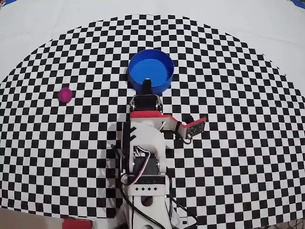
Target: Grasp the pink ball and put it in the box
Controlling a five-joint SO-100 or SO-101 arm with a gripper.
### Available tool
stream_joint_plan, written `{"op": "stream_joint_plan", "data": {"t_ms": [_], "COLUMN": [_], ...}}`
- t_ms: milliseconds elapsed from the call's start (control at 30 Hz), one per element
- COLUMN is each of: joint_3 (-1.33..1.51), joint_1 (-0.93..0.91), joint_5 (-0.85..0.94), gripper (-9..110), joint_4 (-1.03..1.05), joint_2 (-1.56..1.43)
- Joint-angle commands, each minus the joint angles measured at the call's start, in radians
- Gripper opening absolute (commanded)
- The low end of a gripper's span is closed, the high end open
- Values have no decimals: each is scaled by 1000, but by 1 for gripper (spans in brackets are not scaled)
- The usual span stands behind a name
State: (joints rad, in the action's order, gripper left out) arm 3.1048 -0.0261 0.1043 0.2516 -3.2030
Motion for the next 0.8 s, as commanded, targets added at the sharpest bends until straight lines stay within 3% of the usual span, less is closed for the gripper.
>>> {"op": "stream_joint_plan", "data": {"t_ms": [0,533,767], "joint_3": [8,6,8], "joint_1": [-5,-14,-20], "joint_5": [2,6,391], "gripper": [0,0,0], "joint_4": [-94,-196,-189], "joint_2": [21,12,11]}}
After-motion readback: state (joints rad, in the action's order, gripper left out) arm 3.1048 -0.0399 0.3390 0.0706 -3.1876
